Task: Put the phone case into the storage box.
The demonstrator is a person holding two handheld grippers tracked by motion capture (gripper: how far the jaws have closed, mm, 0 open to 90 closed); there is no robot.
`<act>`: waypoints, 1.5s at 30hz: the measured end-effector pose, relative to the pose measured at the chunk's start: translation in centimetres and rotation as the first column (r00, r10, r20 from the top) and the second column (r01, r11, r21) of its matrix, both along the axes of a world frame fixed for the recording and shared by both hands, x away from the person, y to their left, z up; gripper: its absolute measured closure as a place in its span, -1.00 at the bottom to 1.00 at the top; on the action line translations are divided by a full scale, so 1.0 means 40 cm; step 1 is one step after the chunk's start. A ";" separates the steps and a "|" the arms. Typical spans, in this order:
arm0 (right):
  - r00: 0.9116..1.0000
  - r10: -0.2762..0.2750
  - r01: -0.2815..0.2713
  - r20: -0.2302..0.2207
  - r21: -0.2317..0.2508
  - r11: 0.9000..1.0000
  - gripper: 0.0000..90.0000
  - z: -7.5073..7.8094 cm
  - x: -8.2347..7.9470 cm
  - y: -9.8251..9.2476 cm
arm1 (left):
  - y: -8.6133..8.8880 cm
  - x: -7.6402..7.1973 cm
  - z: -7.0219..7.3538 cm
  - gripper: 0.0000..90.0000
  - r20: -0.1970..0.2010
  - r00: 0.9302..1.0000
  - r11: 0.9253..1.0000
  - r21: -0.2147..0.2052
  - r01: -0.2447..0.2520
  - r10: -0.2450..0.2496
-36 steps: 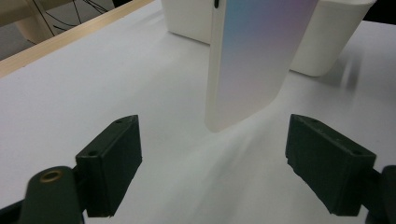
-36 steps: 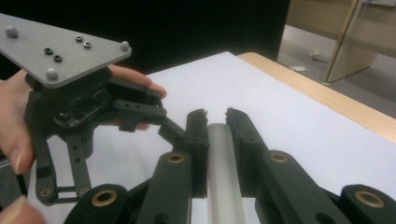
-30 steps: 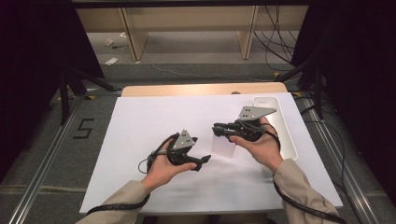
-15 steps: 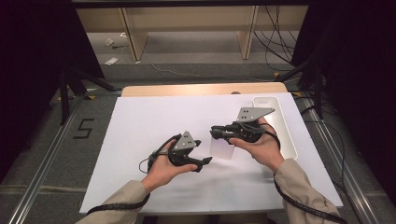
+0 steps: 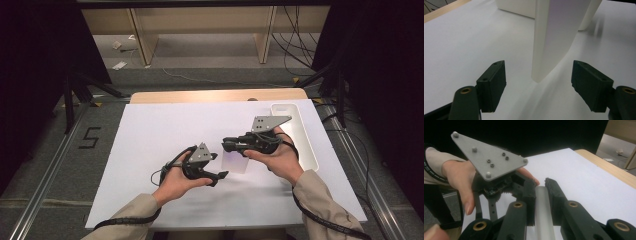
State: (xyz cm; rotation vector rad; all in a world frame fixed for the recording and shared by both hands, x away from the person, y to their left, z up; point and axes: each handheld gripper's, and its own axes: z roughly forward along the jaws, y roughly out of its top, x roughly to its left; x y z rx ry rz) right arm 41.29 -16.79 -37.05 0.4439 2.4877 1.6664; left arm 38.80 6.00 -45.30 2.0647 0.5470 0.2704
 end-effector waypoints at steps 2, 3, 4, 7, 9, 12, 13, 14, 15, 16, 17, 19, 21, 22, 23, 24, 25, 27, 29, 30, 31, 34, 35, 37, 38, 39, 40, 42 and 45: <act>1.000 0.007 -0.007 0.002 0.006 1.000 0.78 0.000 0.000 0.002 | 0.000 0.000 -0.001 -0.36 0.002 1.000 1.000 0.000 0.003 -0.003; 1.000 0.008 -0.008 0.000 0.005 1.000 0.78 0.000 0.000 0.002 | 0.000 0.000 -0.002 -0.35 0.002 1.000 1.000 0.000 0.003 -0.003; 1.000 0.009 -0.009 -0.001 0.005 1.000 0.77 0.000 -0.001 0.003 | -0.001 0.000 -0.002 -0.34 0.003 1.000 1.000 -0.001 0.006 -0.006; 1.000 0.017 -0.017 -0.004 0.002 1.000 0.78 -0.001 -0.001 0.004 | -0.003 -0.002 -0.002 -0.29 0.007 1.000 1.000 0.000 0.016 -0.016; 1.000 0.023 -0.023 -0.007 0.000 1.000 0.78 -0.002 -0.002 0.005 | -0.005 -0.004 -0.003 -0.26 0.008 1.000 1.000 -0.001 0.022 -0.022; 0.999 0.030 -0.030 -0.010 0.003 1.000 0.78 -0.003 -0.002 0.007 | -0.007 -0.004 -0.004 -0.21 0.009 0.999 0.999 -0.004 0.033 -0.033; 0.999 0.030 -0.030 -0.010 0.004 1.000 0.78 -0.003 -0.002 0.008 | -0.008 -0.005 -0.004 -0.19 0.008 0.999 0.999 -0.008 0.034 -0.034; 0.999 0.033 -0.033 -0.009 0.003 0.999 0.78 -0.003 -0.002 0.008 | -0.008 -0.005 -0.004 -0.17 0.008 0.999 0.999 -0.011 0.037 -0.037; 0.999 0.036 -0.035 -0.012 0.003 0.999 0.78 -0.004 -0.002 0.008 | -0.008 -0.005 -0.005 -0.15 0.009 0.999 0.999 -0.014 0.040 -0.040; 0.999 0.037 -0.037 -0.012 0.003 0.999 0.78 -0.004 -0.002 0.009 | -0.008 -0.005 -0.005 -0.13 0.010 0.999 0.999 -0.016 0.043 -0.043; 0.999 0.038 -0.038 -0.013 0.003 0.999 0.78 -0.005 -0.002 0.009 | -0.009 -0.006 -0.005 -0.11 0.014 0.999 0.999 -0.020 0.047 -0.047; 0.999 0.040 -0.040 -0.014 0.003 0.999 0.78 -0.005 -0.002 0.009 | -0.009 -0.006 -0.005 -0.04 0.019 0.998 0.998 -0.018 0.058 -0.057; 0.999 0.041 -0.041 -0.016 0.006 0.999 0.78 -0.005 -0.002 0.009 | -0.010 -0.006 -0.005 0.03 0.021 0.998 0.998 -0.017 0.063 -0.063; 0.999 0.043 -0.043 -0.017 0.007 0.999 0.78 -0.005 -0.002 0.009 | -0.010 -0.005 -0.006 0.06 0.022 0.997 0.997 -0.018 0.069 -0.068; 0.999 0.047 -0.047 -0.019 0.009 0.999 0.78 -0.005 -0.002 0.009 | -0.010 -0.005 -0.006 0.09 0.021 0.997 0.997 -0.019 0.071 -0.071; 0.999 0.048 -0.048 -0.020 0.010 0.999 0.78 -0.005 -0.002 0.009 | -0.009 -0.005 -0.007 0.11 0.021 0.997 0.997 -0.019 0.074 -0.074; 0.999 0.050 -0.050 -0.021 0.011 0.999 0.78 -0.005 -0.002 0.009 | -0.009 -0.005 -0.007 0.15 0.022 0.997 0.997 -0.020 0.077 -0.077; 0.998 0.053 -0.052 -0.023 0.013 0.999 0.78 -0.005 -0.002 0.009 | -0.008 -0.005 -0.007 0.24 0.023 0.996 0.996 -0.020 0.090 -0.089; 0.998 0.058 -0.057 -0.022 0.017 0.998 0.78 -0.005 -0.002 0.010 | -0.008 -0.005 -0.007 0.33 0.024 0.995 0.995 -0.022 0.099 -0.099; 0.998 0.059 -0.058 -0.024 0.018 0.998 0.78 -0.005 -0.002 0.010 | -0.008 -0.005 -0.007 0.36 0.024 0.994 0.994 -0.022 0.104 -0.104; 0.998 0.060 -0.060 -0.023 0.018 0.998 0.78 -0.005 -0.002 0.011 | -0.008 -0.005 -0.007 0.39 0.024 0.994 0.994 -0.024 0.109 -0.109; 0.997 0.068 -0.067 -0.025 0.015 0.998 0.78 -0.005 -0.003 0.011 | -0.007 -0.004 -0.007 0.44 0.024 0.993 0.993 -0.023 0.118 -0.118; 0.997 0.072 -0.072 -0.026 0.016 0.997 0.78 -0.005 -0.003 0.011 | -0.006 -0.004 -0.006 0.46 0.022 0.992 0.992 -0.024 0.122 -0.121; 0.996 0.079 -0.079 -0.028 0.018 0.997 0.78 -0.005 -0.003 0.011 | -0.004 -0.003 -0.006 0.49 0.019 0.992 0.991 -0.027 0.129 -0.128; 0.996 0.082 -0.082 -0.027 0.019 0.996 0.78 -0.005 -0.002 0.011 | -0.003 -0.002 -0.005 0.51 0.019 0.991 0.991 -0.027 0.133 -0.132; 0.996 0.088 -0.087 -0.029 0.019 0.996 0.77 -0.005 -0.002 0.011 | -0.002 -0.002 -0.005 0.53 0.018 0.990 0.990 -0.026 0.138 -0.138; 0.995 0.093 -0.092 -0.031 0.020 0.996 0.77 -0.005 -0.002 0.011 | -0.001 -0.002 -0.004 0.54 0.014 0.990 0.990 -0.024 0.140 -0.140; 0.994 0.101 -0.101 -0.031 0.021 0.995 0.77 -0.005 -0.002 0.012 | 0.000 -0.002 -0.002 0.58 0.016 0.990 0.990 -0.013 0.141 -0.141; 0.993 0.114 -0.113 -0.033 0.017 0.993 0.74 -0.004 -0.003 0.013 | 0.002 -0.002 0.000 0.64 0.014 0.989 0.989 -0.004 0.149 -0.149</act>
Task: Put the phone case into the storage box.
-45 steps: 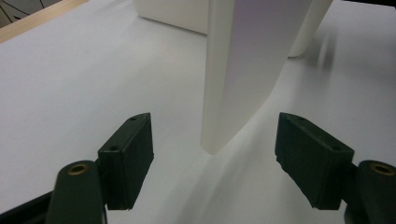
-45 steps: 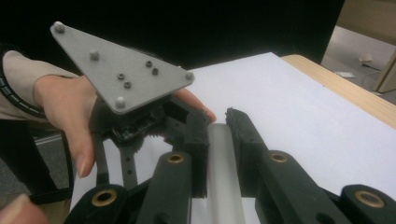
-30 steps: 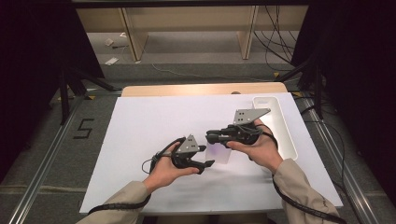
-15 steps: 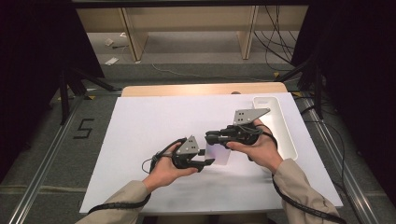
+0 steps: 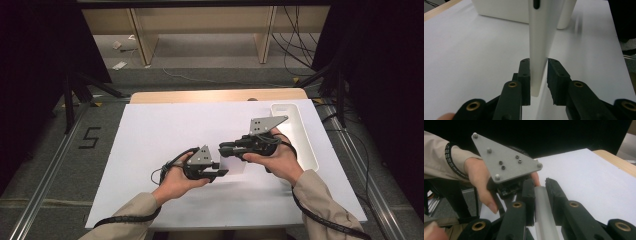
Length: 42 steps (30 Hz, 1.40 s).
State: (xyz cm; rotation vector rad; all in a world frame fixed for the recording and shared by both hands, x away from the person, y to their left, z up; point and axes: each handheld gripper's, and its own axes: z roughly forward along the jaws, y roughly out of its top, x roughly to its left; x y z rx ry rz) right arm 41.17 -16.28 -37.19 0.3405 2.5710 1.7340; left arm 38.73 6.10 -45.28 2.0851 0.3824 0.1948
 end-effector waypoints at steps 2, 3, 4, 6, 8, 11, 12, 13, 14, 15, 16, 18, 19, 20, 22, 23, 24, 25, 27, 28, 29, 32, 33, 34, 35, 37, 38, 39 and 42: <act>1.000 0.006 -0.006 0.000 -0.002 1.000 0.73 0.000 0.000 0.000 | 0.000 -0.001 0.001 0.66 -0.005 1.000 1.000 0.003 0.009 -0.009; 1.000 0.007 -0.007 0.000 -0.003 1.000 0.73 0.000 0.000 0.000 | 0.001 -0.001 0.001 0.67 -0.005 1.000 1.000 0.004 0.011 -0.011; 1.000 0.008 -0.008 0.001 -0.005 1.000 0.72 0.001 -0.001 0.000 | 0.001 -0.001 0.002 0.68 -0.007 1.000 1.000 0.005 0.015 -0.015; 1.000 0.011 -0.011 0.009 -0.005 1.000 0.71 0.002 -0.001 -0.001 | 0.001 -0.002 0.004 0.70 -0.013 1.000 1.000 0.004 0.023 -0.023; 1.000 0.015 -0.015 0.019 -0.005 1.000 0.68 0.003 -0.002 -0.001 | 0.001 -0.002 0.005 0.72 -0.019 0.999 1.000 0.002 0.028 -0.028; 1.000 0.013 -0.013 0.028 -0.005 1.000 0.54 0.003 -0.002 -0.002 | 0.002 -0.003 0.007 0.76 -0.023 0.999 0.999 0.006 0.033 -0.033; 1.000 0.013 -0.012 0.028 -0.008 1.000 0.48 0.003 -0.001 -0.003 | 0.002 -0.004 0.007 0.78 -0.023 0.999 0.999 0.008 0.035 -0.035; 0.999 0.009 -0.009 0.031 -0.009 1.000 0.42 0.003 -0.001 -0.004 | 0.001 -0.005 0.008 0.79 -0.025 0.999 0.999 0.008 0.035 -0.035; 0.999 0.005 -0.004 0.032 -0.008 1.000 0.35 0.002 0.000 -0.004 | 0.000 -0.006 0.008 0.79 -0.027 0.999 0.999 0.005 0.032 -0.031; 0.999 -0.004 0.004 0.035 -0.005 1.000 0.30 0.002 0.000 -0.005 | 0.000 -0.006 0.010 0.79 -0.029 0.999 1.000 0.003 0.026 -0.026; 0.999 -0.014 0.014 0.038 0.000 1.000 0.26 0.001 0.001 -0.006 | 0.000 -0.006 0.011 0.79 -0.030 0.999 1.000 0.000 0.022 -0.022; 0.998 -0.035 0.034 0.051 0.008 0.999 0.10 0.001 0.001 -0.007 | 0.002 -0.006 0.014 0.80 -0.032 0.999 1.000 0.000 0.013 -0.013; 0.996 -0.057 0.056 0.063 0.009 0.998 -0.02 0.001 0.002 -0.006 | 0.003 -0.005 0.015 0.80 -0.031 1.000 1.000 -0.001 0.006 -0.006; 0.996 -0.067 0.066 0.066 0.013 0.998 -0.08 0.001 0.003 -0.006 | 0.005 -0.004 0.016 0.80 -0.030 1.000 1.000 -0.004 -0.001 0.001; 0.994 -0.093 0.091 0.065 0.032 0.995 -0.26 0.000 0.005 -0.009 | 0.008 -0.003 0.017 0.80 -0.029 0.999 1.000 -0.006 -0.022 0.021; 0.992 -0.107 0.104 0.063 0.038 0.994 -0.33 -0.001 0.006 -0.009 | 0.010 -0.002 0.018 0.80 -0.029 0.999 0.999 -0.009 -0.040 0.039; 0.989 -0.132 0.129 0.062 0.048 0.991 -0.38 -0.002 0.008 -0.012 | 0.012 0.000 0.019 0.80 -0.029 0.998 0.999 -0.007 -0.048 0.047; 0.988 -0.144 0.141 0.062 0.054 0.989 -0.39 -0.002 0.010 -0.014 | 0.014 0.001 0.020 0.80 -0.027 0.997 0.998 -0.008 -0.066 0.066; 0.983 -0.173 0.169 0.054 0.073 0.983 -0.46 -0.004 0.014 -0.020 | 0.018 0.002 0.022 0.79 -0.021 0.994 0.994 -0.008 -0.106 0.106; 0.981 -0.187 0.183 0.053 0.078 0.980 -0.48 -0.005 0.016 -0.024 | 0.021 0.004 0.024 0.79 -0.025 0.992 0.992 -0.009 -0.127 0.126; 0.978 -0.203 0.198 0.050 0.080 0.977 -0.49 -0.006 0.017 -0.026 | 0.024 0.006 0.025 0.79 -0.025 0.989 0.989 -0.009 -0.145 0.145; 0.967 -0.251 0.246 0.040 0.096 0.965 -0.52 -0.012 0.021 -0.032 | 0.033 0.011 0.028 0.79 -0.029 0.977 0.977 -0.013 -0.213 0.213; 0.962 -0.271 0.266 0.039 0.101 0.959 -0.51 -0.015 0.023 -0.034 | 0.035 0.012 0.029 0.79 -0.033 0.972 0.972 -0.019 -0.235 0.234; 0.956 -0.292 0.287 0.037 0.106 0.952 -0.50 -0.019 0.023 -0.036 | 0.038 0.013 0.031 0.79 -0.033 0.966 0.966 -0.021 -0.259 0.258; 0.949 -0.313 0.307 0.038 0.113 0.945 -0.49 -0.022 0.024 -0.036 | 0.041 0.015 0.033 0.79 -0.036 0.960 0.961 -0.019 -0.277 0.277; 0.938 -0.346 0.339 0.030 0.124 0.932 -0.48 -0.028 0.025 -0.038 | 0.044 0.017 0.035 0.79 -0.045 0.948 0.948 -0.026 -0.318 0.316; 0.930 -0.367 0.360 0.032 0.131 0.924 -0.48 -0.031 0.026 -0.038 | 0.046 0.018 0.037 0.79 -0.053 0.940 0.941 -0.026 -0.338 0.336; 0.920 -0.390 0.383 0.026 0.139 0.913 -0.49 -0.035 0.026 -0.039 | 0.047 0.019 0.037 0.79 -0.056 0.936 0.937 -0.031 -0.348 0.346; 0.900 -0.436 0.429 0.016 0.151 0.891 -0.55 -0.044 0.025 -0.036 | 0.047 0.020 0.041 0.79 -0.069 0.924 0.925 -0.024 -0.379 0.377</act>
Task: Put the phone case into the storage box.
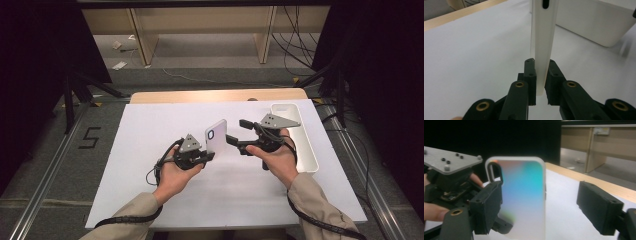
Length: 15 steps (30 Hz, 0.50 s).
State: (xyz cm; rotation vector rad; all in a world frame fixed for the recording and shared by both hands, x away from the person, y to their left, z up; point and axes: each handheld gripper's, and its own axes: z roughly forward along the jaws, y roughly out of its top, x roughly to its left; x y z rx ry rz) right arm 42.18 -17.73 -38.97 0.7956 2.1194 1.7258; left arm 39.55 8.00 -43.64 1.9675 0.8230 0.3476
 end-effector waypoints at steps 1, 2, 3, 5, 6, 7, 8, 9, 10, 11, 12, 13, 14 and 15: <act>1.000 -0.020 0.020 0.002 0.003 1.000 -0.58 -0.003 -0.001 0.002 | -0.001 0.000 0.000 0.79 0.002 1.000 1.000 -0.006 -0.009 0.009; 1.000 -0.028 0.028 0.003 0.004 1.000 -0.59 -0.005 -0.001 0.004 | -0.002 -0.001 0.002 0.79 -0.003 1.000 1.000 -0.003 -0.013 0.013; 0.999 -0.040 0.040 0.003 0.004 0.999 -0.62 -0.006 -0.003 0.007 | -0.003 -0.001 0.003 0.79 -0.007 1.000 1.000 0.000 -0.015 0.015; 0.998 -0.056 0.056 0.004 0.002 0.998 -0.64 -0.007 -0.006 0.012 | -0.004 -0.001 0.003 0.79 -0.013 1.000 1.000 0.000 -0.023 0.023; 0.998 -0.063 0.063 0.004 0.007 0.998 -0.65 -0.007 -0.007 0.015 | -0.005 -0.001 0.002 0.79 -0.016 1.000 1.000 0.000 -0.024 0.024; 0.998 -0.069 0.069 0.005 0.009 0.998 -0.65 -0.007 -0.009 0.017 | -0.006 -0.001 0.002 0.79 -0.020 0.999 1.000 -0.001 -0.026 0.026; 0.997 -0.071 0.071 0.006 0.015 0.997 -0.65 -0.008 -0.011 0.022 | -0.007 -0.001 0.002 0.79 -0.021 0.999 1.000 0.000 -0.027 0.027; 0.997 -0.075 0.075 0.008 0.012 0.997 -0.65 -0.008 -0.013 0.025 | -0.008 -0.001 0.002 0.79 -0.024 0.999 1.000 -0.001 -0.025 0.025; 0.997 -0.078 0.078 0.009 0.013 0.997 -0.66 -0.009 -0.016 0.029 | -0.011 -0.002 0.002 0.79 -0.025 0.999 1.000 -0.005 -0.027 0.027; 0.997 -0.079 0.079 0.013 0.010 0.997 -0.67 -0.010 -0.018 0.034 | -0.013 -0.002 0.004 0.79 -0.025 0.999 1.000 -0.002 -0.024 0.024; 0.996 -0.084 0.084 0.015 0.006 0.996 -0.67 -0.010 -0.020 0.038 | -0.016 -0.003 0.004 0.79 -0.028 0.999 1.000 -0.003 -0.021 0.020; 0.996 -0.086 0.086 0.018 0.008 0.996 -0.68 -0.009 -0.023 0.042 | -0.021 -0.004 0.005 0.79 -0.031 0.999 1.000 0.001 -0.016 0.016; 0.996 -0.089 0.089 0.020 0.012 0.996 -0.70 -0.009 -0.026 0.045 | -0.025 -0.004 0.004 0.79 -0.033 0.999 1.000 0.000 -0.012 0.012; 0.996 -0.091 0.091 0.021 0.016 0.996 -0.71 -0.008 -0.028 0.049 | -0.027 -0.004 0.004 0.79 -0.035 0.999 1.000 0.002 -0.010 0.010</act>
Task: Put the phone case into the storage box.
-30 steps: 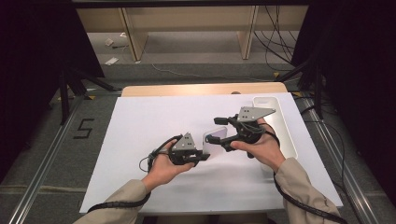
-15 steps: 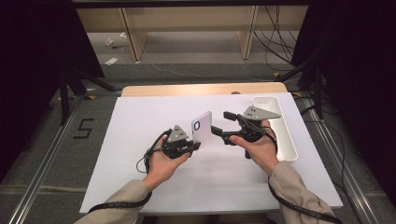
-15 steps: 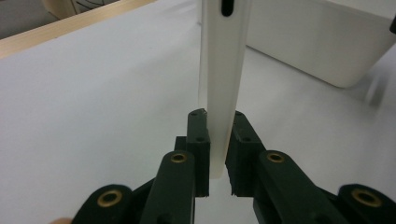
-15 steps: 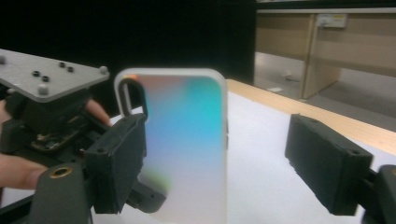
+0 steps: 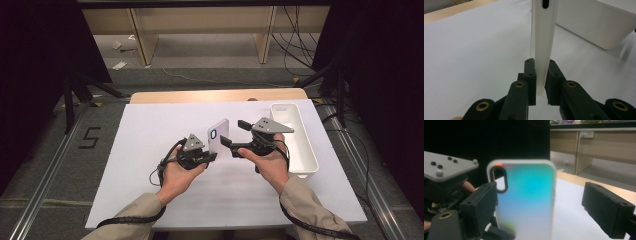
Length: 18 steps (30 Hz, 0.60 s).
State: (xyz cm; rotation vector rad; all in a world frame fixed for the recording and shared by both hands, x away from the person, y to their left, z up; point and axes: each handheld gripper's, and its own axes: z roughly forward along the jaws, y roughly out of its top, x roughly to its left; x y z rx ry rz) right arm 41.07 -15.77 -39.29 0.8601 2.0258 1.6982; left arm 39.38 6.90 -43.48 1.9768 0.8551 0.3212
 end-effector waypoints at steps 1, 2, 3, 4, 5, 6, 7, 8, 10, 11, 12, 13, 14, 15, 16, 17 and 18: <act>1.000 0.000 0.000 0.001 -0.001 1.000 -0.72 0.001 -0.002 0.002 | -0.004 0.000 -0.002 0.79 -0.001 1.000 1.000 -0.002 0.001 -0.001; 1.000 -0.002 0.002 0.004 0.001 1.000 -0.74 0.001 -0.003 0.005 | -0.008 0.000 -0.002 0.79 -0.006 1.000 1.000 -0.001 0.004 -0.004; 1.000 -0.006 0.006 0.006 0.000 1.000 -0.75 0.002 -0.005 0.008 | -0.010 -0.001 -0.003 0.79 -0.008 1.000 1.000 0.004 0.008 -0.008; 1.000 -0.007 0.007 0.004 0.000 1.000 -0.77 0.002 -0.006 0.010 | -0.014 -0.001 -0.004 0.79 -0.011 1.000 1.000 0.003 0.009 -0.009; 1.000 -0.011 0.011 0.003 0.002 1.000 -0.79 0.002 -0.007 0.012 | -0.017 -0.001 -0.005 0.79 -0.010 1.000 1.000 0.000 0.010 -0.010; 1.000 -0.015 0.015 0.004 0.002 1.000 -0.80 0.001 -0.007 0.013 | -0.019 -0.002 -0.005 0.79 -0.013 1.000 1.000 0.001 0.011 -0.011; 1.000 -0.019 0.019 0.006 0.004 1.000 -0.80 0.000 -0.007 0.015 | -0.022 -0.002 -0.005 0.79 -0.013 1.000 1.000 0.000 0.011 -0.011; 1.000 -0.022 0.022 0.002 0.002 1.000 -0.81 -0.001 -0.008 0.016 | -0.024 -0.003 -0.005 0.79 -0.015 1.000 1.000 0.003 0.016 -0.015; 1.000 -0.030 0.030 0.001 0.004 1.000 -0.82 -0.003 -0.008 0.017 | -0.030 -0.004 -0.006 0.79 -0.015 1.000 1.000 0.004 0.021 -0.021; 0.999 -0.032 0.032 0.000 0.003 0.999 -0.82 -0.005 -0.007 0.018 | -0.033 -0.005 -0.006 0.79 -0.017 1.000 1.000 0.004 0.025 -0.025; 0.999 -0.033 0.033 -0.003 0.004 0.999 -0.82 -0.006 -0.007 0.019 | -0.037 -0.006 -0.007 0.79 -0.016 1.000 1.000 0.002 0.025 -0.025; 0.999 -0.035 0.035 -0.005 0.000 0.999 -0.82 -0.008 -0.008 0.020 | -0.041 -0.008 -0.008 0.79 -0.017 0.999 1.000 0.001 0.030 -0.030; 0.999 -0.036 0.036 -0.008 0.000 0.999 -0.82 -0.010 -0.008 0.021 | -0.043 -0.009 -0.008 0.79 -0.018 0.999 0.999 0.006 0.035 -0.035; 0.999 -0.039 0.039 -0.008 0.001 0.999 -0.82 -0.012 -0.008 0.022 | -0.047 -0.010 -0.008 0.79 -0.019 0.999 0.999 0.006 0.039 -0.039; 0.999 -0.043 0.043 -0.010 0.000 0.999 -0.82 -0.014 -0.008 0.023 | -0.050 -0.012 -0.009 0.79 -0.017 0.999 0.999 0.007 0.041 -0.041; 0.999 -0.047 0.047 -0.011 0.002 0.999 -0.82 -0.015 -0.007 0.023 | -0.054 -0.013 -0.009 0.79 -0.018 0.999 0.999 0.007 0.045 -0.045; 0.999 -0.052 0.052 -0.012 0.006 0.999 -0.82 -0.016 -0.007 0.022 | -0.056 -0.014 -0.009 0.79 -0.018 0.999 0.999 0.006 0.047 -0.047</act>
